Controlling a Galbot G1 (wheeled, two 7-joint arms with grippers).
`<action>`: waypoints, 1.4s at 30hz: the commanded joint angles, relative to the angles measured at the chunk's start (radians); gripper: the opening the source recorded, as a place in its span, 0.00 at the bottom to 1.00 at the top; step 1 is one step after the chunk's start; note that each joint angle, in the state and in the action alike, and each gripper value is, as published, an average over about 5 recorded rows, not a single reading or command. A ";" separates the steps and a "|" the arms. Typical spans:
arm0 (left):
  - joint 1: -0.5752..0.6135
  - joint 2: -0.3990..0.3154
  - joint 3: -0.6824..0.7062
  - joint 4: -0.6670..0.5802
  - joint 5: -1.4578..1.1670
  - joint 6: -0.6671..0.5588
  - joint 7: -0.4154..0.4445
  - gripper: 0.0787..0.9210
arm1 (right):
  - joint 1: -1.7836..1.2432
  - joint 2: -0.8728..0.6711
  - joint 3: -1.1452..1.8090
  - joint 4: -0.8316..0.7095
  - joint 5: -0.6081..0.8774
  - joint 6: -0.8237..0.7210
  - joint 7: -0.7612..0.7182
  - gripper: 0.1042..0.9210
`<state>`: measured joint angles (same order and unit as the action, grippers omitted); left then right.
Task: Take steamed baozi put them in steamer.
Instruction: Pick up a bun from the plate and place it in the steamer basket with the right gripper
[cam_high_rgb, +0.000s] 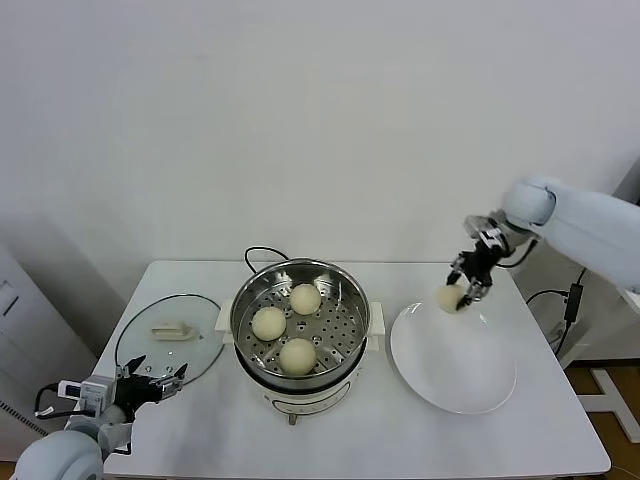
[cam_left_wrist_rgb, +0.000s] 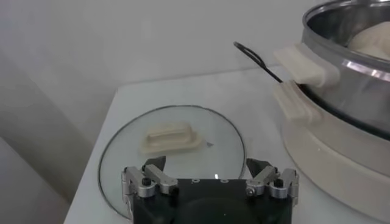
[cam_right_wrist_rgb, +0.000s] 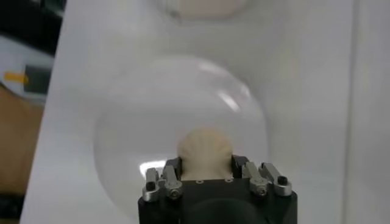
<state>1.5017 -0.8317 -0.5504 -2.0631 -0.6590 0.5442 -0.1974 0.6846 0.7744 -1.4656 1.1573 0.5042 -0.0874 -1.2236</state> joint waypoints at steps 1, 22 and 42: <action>0.001 0.003 0.002 -0.002 0.007 0.001 -0.001 0.88 | 0.298 0.120 -0.244 0.172 0.363 -0.213 0.072 0.50; -0.002 0.003 -0.001 0.001 0.008 -0.003 0.002 0.88 | 0.257 0.289 -0.201 0.316 0.491 -0.410 0.350 0.50; -0.002 0.001 -0.006 0.005 0.008 -0.005 0.003 0.88 | 0.087 0.321 -0.162 0.307 0.431 -0.451 0.457 0.50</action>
<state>1.4998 -0.8303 -0.5564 -2.0594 -0.6515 0.5391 -0.1954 0.8390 1.0803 -1.6354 1.4582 0.9512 -0.5151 -0.8190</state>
